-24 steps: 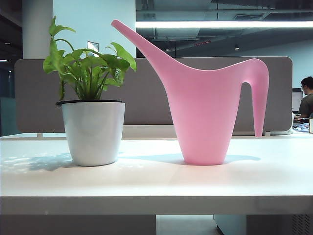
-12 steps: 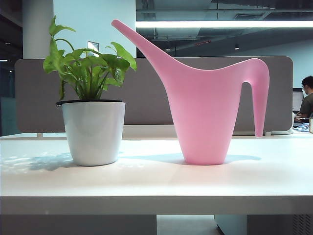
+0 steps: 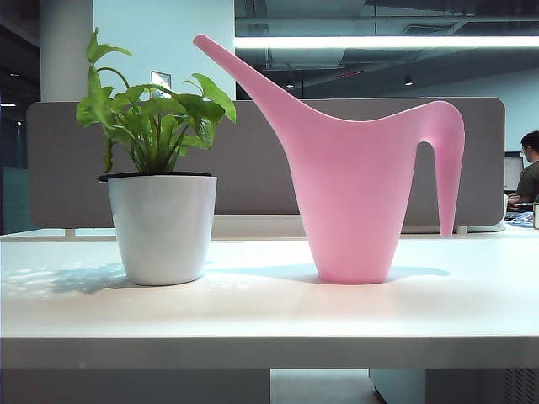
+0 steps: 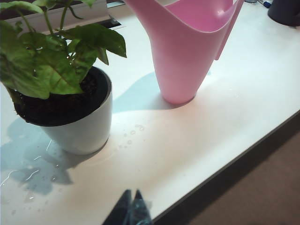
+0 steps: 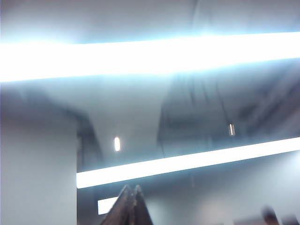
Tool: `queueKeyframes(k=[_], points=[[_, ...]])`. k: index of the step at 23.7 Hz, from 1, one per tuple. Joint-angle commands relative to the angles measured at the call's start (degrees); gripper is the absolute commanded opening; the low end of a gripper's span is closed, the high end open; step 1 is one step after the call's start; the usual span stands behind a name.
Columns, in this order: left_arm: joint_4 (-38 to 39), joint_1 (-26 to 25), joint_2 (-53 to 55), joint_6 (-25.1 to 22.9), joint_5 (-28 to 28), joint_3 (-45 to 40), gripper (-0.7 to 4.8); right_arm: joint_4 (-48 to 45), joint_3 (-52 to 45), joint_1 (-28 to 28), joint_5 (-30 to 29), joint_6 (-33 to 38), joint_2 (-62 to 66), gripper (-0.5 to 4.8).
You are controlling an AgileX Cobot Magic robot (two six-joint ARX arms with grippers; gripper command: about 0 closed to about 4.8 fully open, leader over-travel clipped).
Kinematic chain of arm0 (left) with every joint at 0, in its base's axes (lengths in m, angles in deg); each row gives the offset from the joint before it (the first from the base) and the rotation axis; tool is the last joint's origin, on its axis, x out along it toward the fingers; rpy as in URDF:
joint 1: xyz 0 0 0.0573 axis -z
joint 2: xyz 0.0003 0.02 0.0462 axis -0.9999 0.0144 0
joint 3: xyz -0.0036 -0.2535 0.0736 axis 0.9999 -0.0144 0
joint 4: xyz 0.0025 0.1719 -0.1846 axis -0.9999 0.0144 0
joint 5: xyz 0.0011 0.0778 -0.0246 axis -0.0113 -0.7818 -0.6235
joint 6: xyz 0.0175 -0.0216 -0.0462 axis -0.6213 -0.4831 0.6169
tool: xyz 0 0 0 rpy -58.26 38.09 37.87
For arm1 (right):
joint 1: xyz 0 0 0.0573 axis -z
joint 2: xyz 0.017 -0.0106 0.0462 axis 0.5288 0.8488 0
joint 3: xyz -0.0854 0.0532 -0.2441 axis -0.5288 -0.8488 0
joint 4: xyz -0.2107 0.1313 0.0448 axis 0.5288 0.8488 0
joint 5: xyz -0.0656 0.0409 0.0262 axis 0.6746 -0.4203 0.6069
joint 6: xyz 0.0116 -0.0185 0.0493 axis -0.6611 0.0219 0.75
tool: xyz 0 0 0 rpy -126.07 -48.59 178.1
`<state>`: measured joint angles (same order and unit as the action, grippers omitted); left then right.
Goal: Pick up the watering can from the table, water the potted plant, and put the can back.
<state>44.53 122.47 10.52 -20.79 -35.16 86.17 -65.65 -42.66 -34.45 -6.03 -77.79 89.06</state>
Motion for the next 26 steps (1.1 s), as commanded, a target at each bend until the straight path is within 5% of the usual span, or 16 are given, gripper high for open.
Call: queueKeyframes(k=[1,5,13,19,26], points=[[-0.52,0.04,0.0,0.17,-0.09,0.17,0.03,-5.81,9.31,0.07,0.02,-0.13,9.86,-0.05],[-0.55,0.04,0.0,0.17,-0.13,0.17,0.03,6.05,26.45,0.92,-3.32,-2.6,33.35,-0.05],[-0.55,0.04,0.0,0.15,-0.13,0.17,0.03,19.63,27.45,0.44,-5.46,-2.97,52.72,0.04],[-0.52,0.04,-0.02,0.15,-0.57,0.17,0.03,16.17,14.19,-1.03,-5.29,0.87,57.35,0.24],[-0.55,0.02,0.02,0.15,-1.51,0.17,0.03,-2.34,-13.16,-5.22,-3.76,0.87,51.89,0.27]])
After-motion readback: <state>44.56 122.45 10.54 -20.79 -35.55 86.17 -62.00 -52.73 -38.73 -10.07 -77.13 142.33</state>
